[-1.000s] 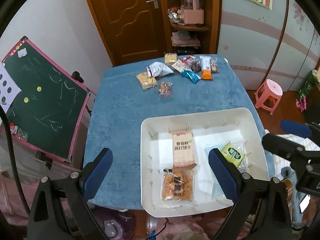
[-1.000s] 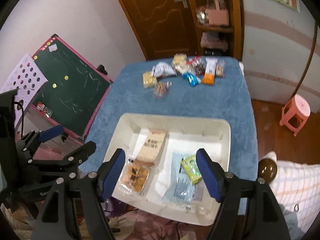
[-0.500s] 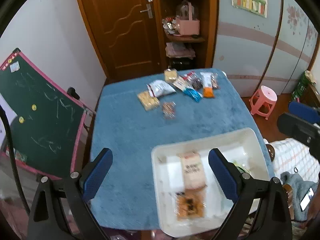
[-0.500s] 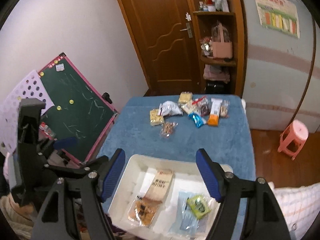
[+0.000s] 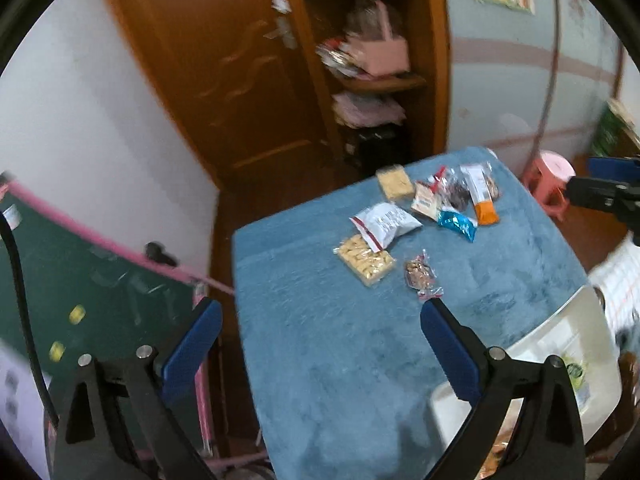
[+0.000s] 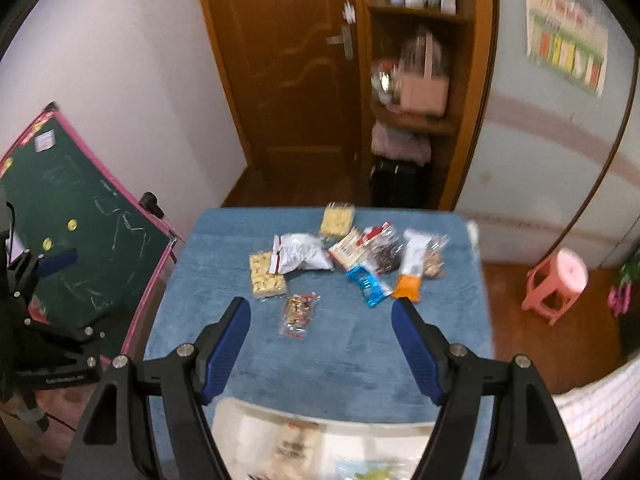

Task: Organize snacks
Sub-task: 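Grasp the puffed-cracker bag with the left tool while the right tool grasps the nut bag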

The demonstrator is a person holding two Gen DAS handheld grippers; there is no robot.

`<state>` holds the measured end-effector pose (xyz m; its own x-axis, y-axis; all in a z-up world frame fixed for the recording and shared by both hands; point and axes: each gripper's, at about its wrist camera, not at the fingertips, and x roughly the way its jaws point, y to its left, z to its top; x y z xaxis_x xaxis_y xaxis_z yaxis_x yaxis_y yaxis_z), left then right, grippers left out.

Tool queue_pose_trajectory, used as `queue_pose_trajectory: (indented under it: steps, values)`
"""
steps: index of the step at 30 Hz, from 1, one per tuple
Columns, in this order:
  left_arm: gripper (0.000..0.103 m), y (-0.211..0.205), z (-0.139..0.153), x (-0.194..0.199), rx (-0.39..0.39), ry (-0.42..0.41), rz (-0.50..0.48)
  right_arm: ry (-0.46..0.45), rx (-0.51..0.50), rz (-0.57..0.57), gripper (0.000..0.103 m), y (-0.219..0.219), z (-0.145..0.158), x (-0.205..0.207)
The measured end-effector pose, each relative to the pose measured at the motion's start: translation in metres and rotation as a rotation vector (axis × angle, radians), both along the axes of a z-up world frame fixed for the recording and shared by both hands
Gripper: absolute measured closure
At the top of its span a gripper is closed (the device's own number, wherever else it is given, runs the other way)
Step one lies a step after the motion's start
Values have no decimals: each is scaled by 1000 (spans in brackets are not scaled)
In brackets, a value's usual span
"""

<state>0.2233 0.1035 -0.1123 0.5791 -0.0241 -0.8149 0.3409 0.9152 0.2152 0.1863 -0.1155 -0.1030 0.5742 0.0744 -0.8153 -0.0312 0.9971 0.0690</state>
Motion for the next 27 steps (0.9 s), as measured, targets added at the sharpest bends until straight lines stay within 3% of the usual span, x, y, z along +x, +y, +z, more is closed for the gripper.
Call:
queue_pose_trajectory:
  steps: [7,12,16,19,20,22,23,27]
  values:
    - [4,-16,-91,90,38,141,-218,173,-23,-38,29,33,-112,89]
    - [4,-23,-156,126,55,256,-287,330,-37,-40,29,56,-195,126]
    - [4,-27,-188,138,38,311,-302,447,-61,-53,30,64,-253,143]
    - [4,-28,-199,149,10,338,-301,512,9,-56,37,62,-277,146]
    - [4,-29,-202,152,-2,343,-302,498,-11,-53,40,63,-277,145]
    - [4,-34,-206,157,-27,354,-297,495,-59,-34,64,64,-276,143]
    - [4,-38,-207,159,-36,360,-297,489,-70,-35,69,61,-274,142]
    - [4,-54,-216,165,-36,369,-298,488,-3,-75,70,34,-270,139]
